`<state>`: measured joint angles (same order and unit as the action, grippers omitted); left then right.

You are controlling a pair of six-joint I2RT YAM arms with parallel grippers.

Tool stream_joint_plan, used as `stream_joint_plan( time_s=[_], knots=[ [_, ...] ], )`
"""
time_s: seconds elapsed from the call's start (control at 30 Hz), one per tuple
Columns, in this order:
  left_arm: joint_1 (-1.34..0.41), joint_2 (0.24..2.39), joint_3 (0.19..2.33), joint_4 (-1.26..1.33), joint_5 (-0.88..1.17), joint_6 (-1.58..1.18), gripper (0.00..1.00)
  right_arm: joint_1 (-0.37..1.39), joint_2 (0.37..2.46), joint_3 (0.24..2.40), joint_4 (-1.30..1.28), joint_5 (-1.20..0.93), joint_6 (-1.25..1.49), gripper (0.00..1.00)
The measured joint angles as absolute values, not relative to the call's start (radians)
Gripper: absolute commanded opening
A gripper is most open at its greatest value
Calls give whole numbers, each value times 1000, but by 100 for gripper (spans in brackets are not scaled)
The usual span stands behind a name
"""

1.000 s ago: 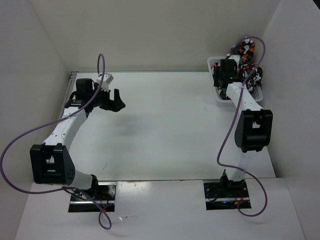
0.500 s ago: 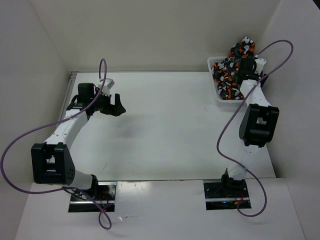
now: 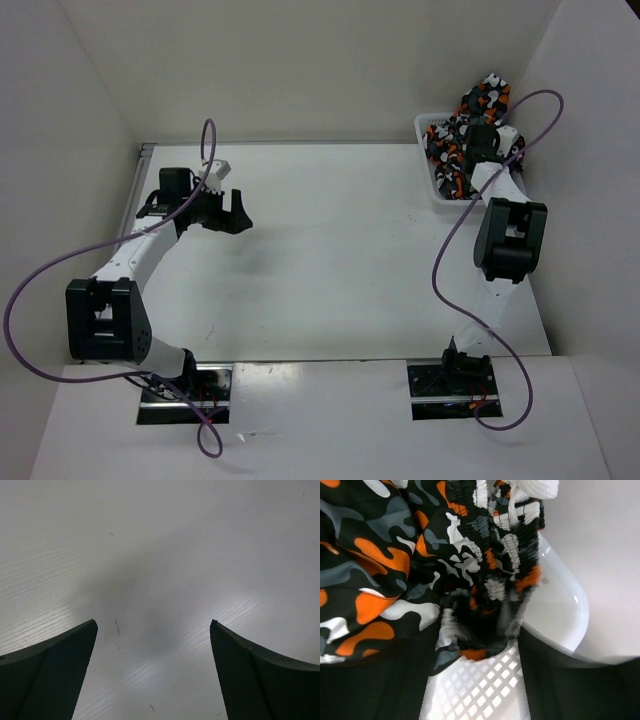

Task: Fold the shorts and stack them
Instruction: Grab the shorts from the pile

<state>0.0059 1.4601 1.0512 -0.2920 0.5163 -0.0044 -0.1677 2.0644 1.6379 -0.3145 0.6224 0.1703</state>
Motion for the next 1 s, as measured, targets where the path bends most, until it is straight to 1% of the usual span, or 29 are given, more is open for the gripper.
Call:
stream_joint_plan(
  time_s=[0.07,0.1,0.17,0.4,0.57,0.63,0.73,0.83,1.0],
  knots=[
    [6,1460,1051,-292,519,-4,100,-168,2077,1644,-305,626,159,35],
    [6,1460,1051,-292,521,-4,100,-168,2083,1648,-300,628,154,17],
    [6,1460,1051,-290,523,-4,100,-168,2090,1651,-290,630,146,1],
    [6,1457,1009,-284,529,-5,100,-149,2091,1652,-267,624,84,0],
    [6,1438,978,-276,530,-5,100,-60,2061,1652,-226,624,0,0],
    [6,1415,975,-273,530,-5,100,-15,2032,1679,-222,625,-24,0],
    [6,1372,975,-255,530,-5,100,31,2009,1802,-221,603,-59,0],
    [6,1321,975,-235,526,-5,100,46,1945,1876,-219,574,-60,0],
    [6,1241,955,-201,520,-5,100,57,1792,1834,-209,565,-51,0]
  ],
)
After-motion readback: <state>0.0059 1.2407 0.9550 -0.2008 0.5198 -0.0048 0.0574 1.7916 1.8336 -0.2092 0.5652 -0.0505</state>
